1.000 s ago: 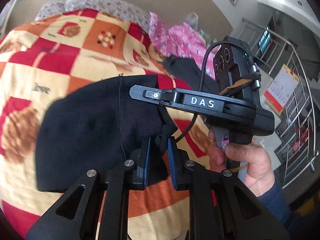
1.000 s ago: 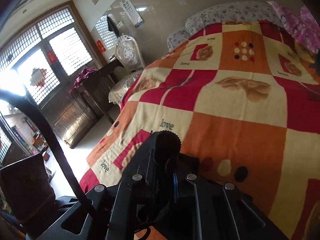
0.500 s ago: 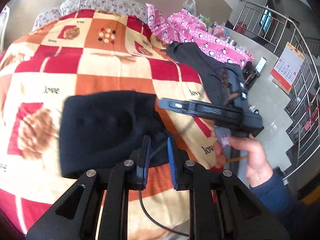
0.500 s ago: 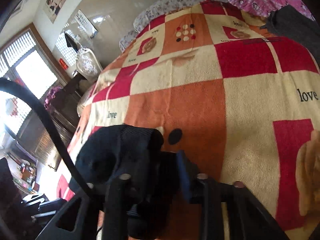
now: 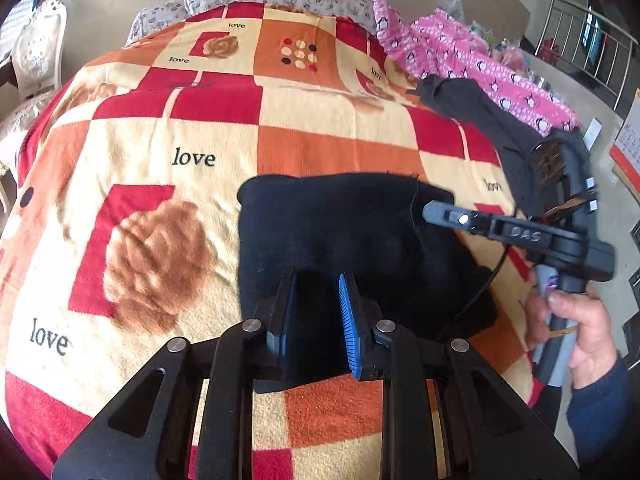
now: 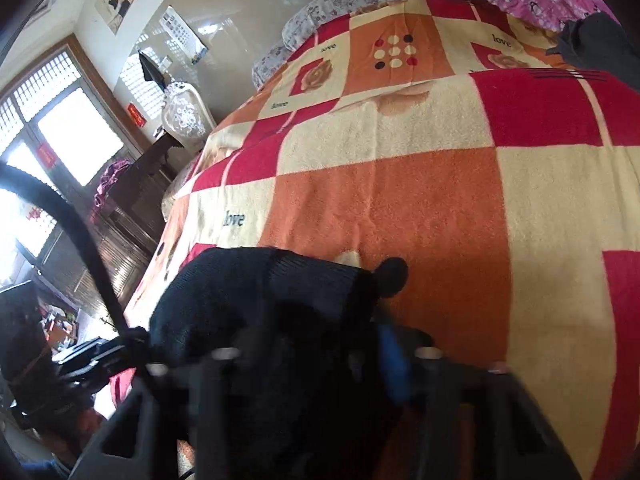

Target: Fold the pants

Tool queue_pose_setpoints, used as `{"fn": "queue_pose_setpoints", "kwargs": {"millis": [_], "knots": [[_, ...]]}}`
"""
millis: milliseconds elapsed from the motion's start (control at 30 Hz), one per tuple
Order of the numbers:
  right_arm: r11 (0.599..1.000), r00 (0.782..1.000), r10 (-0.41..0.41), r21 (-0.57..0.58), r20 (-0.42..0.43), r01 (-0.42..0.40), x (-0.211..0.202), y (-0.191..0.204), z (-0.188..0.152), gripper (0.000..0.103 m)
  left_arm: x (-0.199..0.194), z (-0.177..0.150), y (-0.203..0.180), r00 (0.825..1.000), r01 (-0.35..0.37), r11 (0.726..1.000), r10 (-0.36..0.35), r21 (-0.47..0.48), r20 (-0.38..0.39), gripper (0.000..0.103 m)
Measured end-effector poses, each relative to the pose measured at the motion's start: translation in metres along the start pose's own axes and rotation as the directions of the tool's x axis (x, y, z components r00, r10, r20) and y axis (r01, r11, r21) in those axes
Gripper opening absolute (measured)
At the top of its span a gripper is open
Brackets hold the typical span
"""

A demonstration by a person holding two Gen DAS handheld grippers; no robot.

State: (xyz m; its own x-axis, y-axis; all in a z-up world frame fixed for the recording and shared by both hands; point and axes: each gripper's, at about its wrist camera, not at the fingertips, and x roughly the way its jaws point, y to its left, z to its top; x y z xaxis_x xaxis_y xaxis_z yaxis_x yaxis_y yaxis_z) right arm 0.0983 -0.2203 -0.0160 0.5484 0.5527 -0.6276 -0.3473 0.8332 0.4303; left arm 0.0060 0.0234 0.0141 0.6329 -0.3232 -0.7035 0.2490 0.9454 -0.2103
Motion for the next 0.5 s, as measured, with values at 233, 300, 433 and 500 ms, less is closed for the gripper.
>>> {"fn": "queue_pose_setpoints", "kwargs": {"millis": [233, 300, 433, 500], "knots": [[0.993, 0.997, -0.069, -0.096, 0.043, 0.073, -0.045, 0.021, -0.018, 0.005, 0.012, -0.003, -0.024, 0.997, 0.081, 0.996, -0.080, 0.046, -0.021, 0.020], [0.988, 0.991, -0.130, -0.088, 0.010, 0.130, -0.035, 0.013, -0.025, 0.005, 0.021, -0.004, -0.030, 0.997, 0.074, 0.996, -0.072, 0.050, -0.028, 0.020], [0.985, 0.987, -0.163, -0.058, -0.007, 0.163, -0.026, -0.001, -0.031, 0.006, 0.022, -0.003, -0.036, 0.999, 0.050, 0.997, -0.049, 0.054, -0.018, 0.020], [0.987, 0.988, -0.156, -0.032, 0.019, 0.157, -0.037, -0.002, -0.029, 0.007, 0.017, -0.001, -0.036, 0.998, 0.058, 0.997, -0.057, 0.054, -0.017, 0.020]]}}
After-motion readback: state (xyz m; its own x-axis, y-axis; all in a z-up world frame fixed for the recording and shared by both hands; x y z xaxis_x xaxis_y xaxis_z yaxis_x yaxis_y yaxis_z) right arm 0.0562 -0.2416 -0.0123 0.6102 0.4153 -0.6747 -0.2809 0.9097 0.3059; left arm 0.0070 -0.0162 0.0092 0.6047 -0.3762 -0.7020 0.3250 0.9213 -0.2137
